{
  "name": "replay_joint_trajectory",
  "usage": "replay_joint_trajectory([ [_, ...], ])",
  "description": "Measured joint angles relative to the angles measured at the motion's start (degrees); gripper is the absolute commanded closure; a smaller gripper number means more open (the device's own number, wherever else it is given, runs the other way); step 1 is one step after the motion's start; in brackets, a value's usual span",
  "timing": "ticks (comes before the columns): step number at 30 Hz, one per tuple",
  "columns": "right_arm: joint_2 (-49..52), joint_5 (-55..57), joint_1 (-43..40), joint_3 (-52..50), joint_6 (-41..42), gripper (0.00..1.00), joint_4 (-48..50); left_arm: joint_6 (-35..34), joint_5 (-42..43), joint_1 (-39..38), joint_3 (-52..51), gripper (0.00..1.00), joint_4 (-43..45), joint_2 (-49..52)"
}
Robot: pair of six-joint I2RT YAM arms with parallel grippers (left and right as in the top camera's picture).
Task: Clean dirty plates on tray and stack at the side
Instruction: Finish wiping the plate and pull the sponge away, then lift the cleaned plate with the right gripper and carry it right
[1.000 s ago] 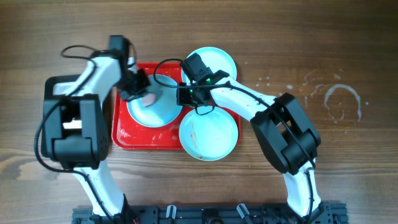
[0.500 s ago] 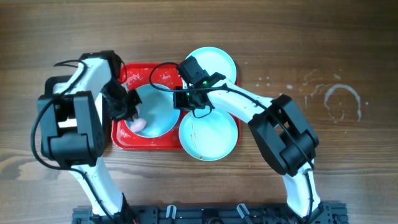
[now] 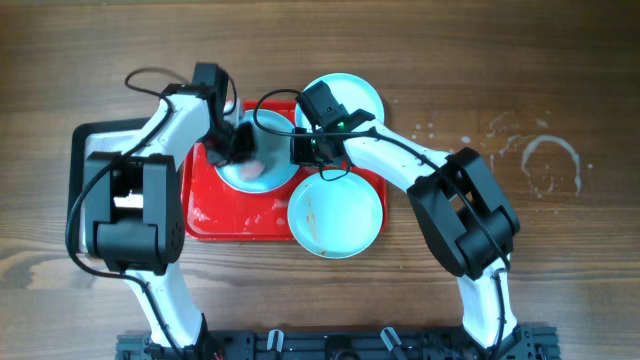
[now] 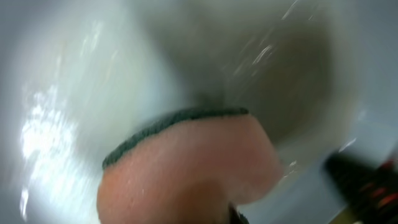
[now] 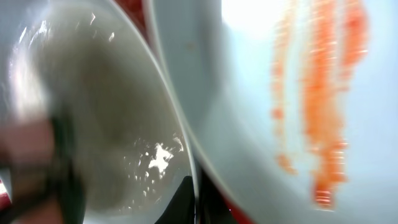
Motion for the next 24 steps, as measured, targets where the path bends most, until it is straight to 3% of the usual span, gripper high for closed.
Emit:
replay_joint_trajectory([
  [4, 0.0, 0.0, 0.0, 0.0, 0.4, 0.95, 0.0, 0.2, 1.2, -0.6, 0.0, 0.96, 8.0, 0.5],
  [11, 0.0, 0.0, 0.0, 0.0, 0.6, 0.96, 0.2, -3.9, -1.9, -1.2, 0.5, 0.96, 6.9, 0.5],
  [18, 0.0, -0.9, 0.8, 0.0, 0.4, 0.96, 0.0, -5.4, -11.1, -0.9, 5.2, 0.96, -4.8, -2.2],
  [24, 0.0, -1.2, 1.1, 0.0, 0.4, 0.96, -0.1, -9.1, -12.7, 1.0, 10.7, 0.96, -15.6, -15.9],
])
